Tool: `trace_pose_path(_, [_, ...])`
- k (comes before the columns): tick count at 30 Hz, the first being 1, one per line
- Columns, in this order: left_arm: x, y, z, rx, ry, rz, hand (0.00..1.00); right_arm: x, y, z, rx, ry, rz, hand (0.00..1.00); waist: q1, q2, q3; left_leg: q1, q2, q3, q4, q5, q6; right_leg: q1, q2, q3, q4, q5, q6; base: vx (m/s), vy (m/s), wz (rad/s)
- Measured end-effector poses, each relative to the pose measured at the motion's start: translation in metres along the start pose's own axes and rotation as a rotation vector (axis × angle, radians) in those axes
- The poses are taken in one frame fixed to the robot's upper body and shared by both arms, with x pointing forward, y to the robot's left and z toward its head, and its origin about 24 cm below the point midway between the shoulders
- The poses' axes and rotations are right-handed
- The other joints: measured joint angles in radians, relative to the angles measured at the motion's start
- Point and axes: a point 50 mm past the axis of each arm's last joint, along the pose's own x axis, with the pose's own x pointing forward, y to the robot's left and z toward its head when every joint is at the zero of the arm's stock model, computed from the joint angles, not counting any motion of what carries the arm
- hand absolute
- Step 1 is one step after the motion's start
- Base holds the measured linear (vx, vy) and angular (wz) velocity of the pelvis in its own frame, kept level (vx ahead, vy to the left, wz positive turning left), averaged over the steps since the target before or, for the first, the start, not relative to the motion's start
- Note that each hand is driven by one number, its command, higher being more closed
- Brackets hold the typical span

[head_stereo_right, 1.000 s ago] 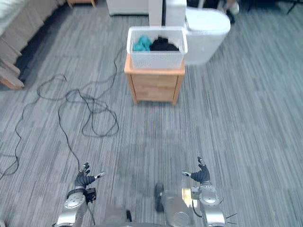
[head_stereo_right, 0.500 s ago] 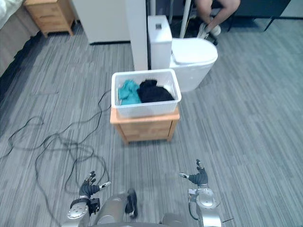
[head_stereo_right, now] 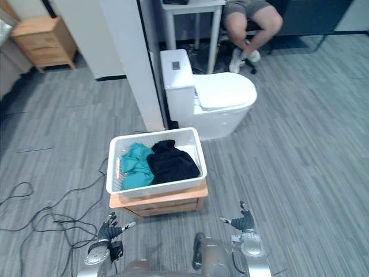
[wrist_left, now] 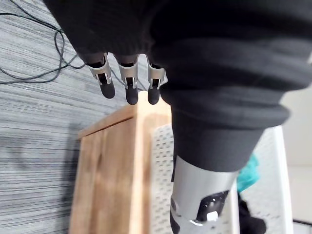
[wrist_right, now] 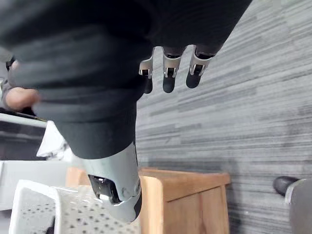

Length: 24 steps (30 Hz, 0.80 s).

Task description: Pick up the laundry basket with both hands and put the clothes into the washing machine.

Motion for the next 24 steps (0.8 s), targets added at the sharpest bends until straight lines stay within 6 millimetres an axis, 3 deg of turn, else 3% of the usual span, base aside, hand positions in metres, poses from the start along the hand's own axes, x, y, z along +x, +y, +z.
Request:
trace_pose_path(3, [-0.003, 0.007, 0.007, -0.035, -0.038, 0.030, 0.00, 0.000, -0.006, 0.010, 0.014, -0.043, -0.035, 0.00, -0.001, 0.002, -0.003, -0.017, -0.025, 0.013, -0.198, 0.000, 0.002, 0.027, -0.017, -0.017, -0.006, -0.020, 0.022, 0.18, 0.074, 0.19])
trace_pose_path(5, [-0.010, 0.008, 0.016, -0.072, -0.087, 0.033, 0.00, -0.006, -0.016, 0.013, 0.017, -0.067, -0.072, 0.00, -0.002, 0.024, -0.023, 0.034, -0.055, 0.006, -0.428, 0.072, 0.016, 0.022, -0.024, -0.026, 0.020, -0.055, 0.069, 0.16, 0.210, 0.23])
trace_pose_path(6, [-0.010, 0.012, 0.015, -0.065, -0.085, 0.041, 0.00, -0.006, -0.016, 0.013, 0.022, -0.064, -0.076, 0.00, -0.002, 0.011, -0.023, 0.045, -0.069, 0.013, -0.442, 0.073, 0.001, 0.022, -0.039, -0.022, 0.035, -0.067, 0.079, 0.13, 0.210, 0.13])
trace_pose_path(8, [-0.011, 0.020, 0.017, -0.055, -0.094, 0.062, 0.00, -0.011, -0.010, 0.010, 0.045, -0.058, -0.069, 0.00, -0.003, -0.024, -0.043, 0.071, -0.111, 0.020, -0.475, 0.071, 0.012, 0.024, -0.077, -0.015, 0.045, -0.080, 0.100, 0.11, 0.164, 0.09])
trace_pose_path(11, [-0.008, 0.024, 0.023, -0.009, -0.119, 0.081, 0.00, -0.010, 0.001, 0.018, 0.045, -0.083, -0.033, 0.00, 0.001, -0.055, -0.063, 0.078, -0.145, 0.039, -0.496, 0.067, 0.019, 0.022, -0.105, 0.003, 0.042, -0.086, 0.120, 0.14, 0.143, -0.03])
trace_pose_path(15, [0.006, 0.017, 0.041, 0.070, -0.162, 0.071, 0.00, 0.009, 0.019, 0.034, 0.015, -0.117, 0.026, 0.00, 0.000, -0.044, -0.054, 0.054, -0.161, 0.051, -0.511, 0.071, 0.025, -0.017, -0.106, 0.025, 0.020, -0.071, 0.135, 0.05, 0.068, -0.11])
trace_pose_path(17, [0.016, 0.006, 0.057, 0.101, -0.199, 0.056, 0.00, 0.021, 0.027, 0.049, -0.015, -0.150, 0.047, 0.00, 0.000, -0.039, -0.038, 0.008, -0.159, 0.057, -0.509, 0.078, 0.036, -0.069, -0.101, 0.033, 0.022, -0.057, 0.129, -0.02, 0.011, -0.17])
trace_pose_path(19, [0.030, -0.015, 0.089, 0.110, -0.274, 0.022, 0.00, 0.040, 0.028, 0.083, -0.057, -0.231, 0.054, 0.00, -0.001, -0.013, 0.002, -0.083, -0.154, 0.067, -0.492, 0.094, 0.051, -0.159, -0.093, 0.049, 0.035, -0.029, 0.123, -0.07, 0.014, -0.19])
trace_pose_path(24, [0.047, -0.030, 0.153, 0.155, -0.412, 0.019, 0.00, 0.067, 0.017, 0.147, -0.056, -0.354, -0.017, 0.00, -0.003, -0.009, 0.088, -0.154, -0.139, 0.074, -0.477, 0.111, 0.053, -0.239, -0.084, 0.066, 0.052, -0.008, 0.110, -0.08, -0.011, -0.13])
